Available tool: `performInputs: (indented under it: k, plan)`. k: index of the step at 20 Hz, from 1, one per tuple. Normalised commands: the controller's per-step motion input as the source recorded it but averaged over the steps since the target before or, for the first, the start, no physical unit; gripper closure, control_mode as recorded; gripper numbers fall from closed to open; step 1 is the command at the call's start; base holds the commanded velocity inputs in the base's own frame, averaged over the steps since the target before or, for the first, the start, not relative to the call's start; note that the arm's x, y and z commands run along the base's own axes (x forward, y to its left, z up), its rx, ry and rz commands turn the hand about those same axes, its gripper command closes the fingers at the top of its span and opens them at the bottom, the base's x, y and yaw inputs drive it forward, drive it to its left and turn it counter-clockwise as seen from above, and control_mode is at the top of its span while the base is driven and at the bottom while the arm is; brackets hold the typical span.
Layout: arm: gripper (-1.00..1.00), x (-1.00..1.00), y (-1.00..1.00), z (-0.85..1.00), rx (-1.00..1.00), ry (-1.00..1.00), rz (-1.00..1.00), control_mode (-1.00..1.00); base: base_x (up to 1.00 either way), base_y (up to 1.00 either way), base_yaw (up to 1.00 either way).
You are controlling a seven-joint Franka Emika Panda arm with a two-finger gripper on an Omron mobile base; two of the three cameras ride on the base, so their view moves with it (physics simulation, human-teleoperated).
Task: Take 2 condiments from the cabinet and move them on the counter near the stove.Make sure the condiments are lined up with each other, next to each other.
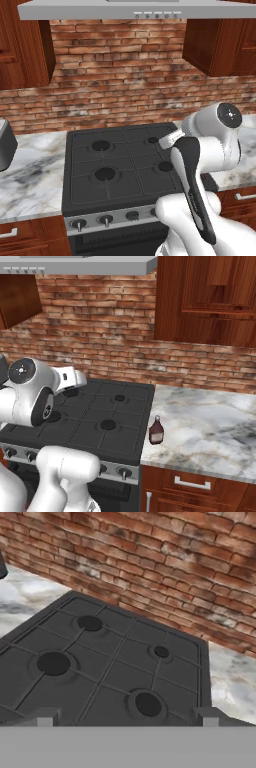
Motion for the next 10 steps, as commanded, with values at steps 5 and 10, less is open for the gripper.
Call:
performInputs:
  k: [5, 10]
  plan:
    - [-1.00, -0.19, 0.00, 0.05, 0.17, 0.00, 0.00, -1.00, 0.00, 0.00, 0.00]
    - [-1.00, -0.54, 0.00, 0.08, 0.17, 0.00, -0.13, -1.00, 0.00, 0.00, 0.00]
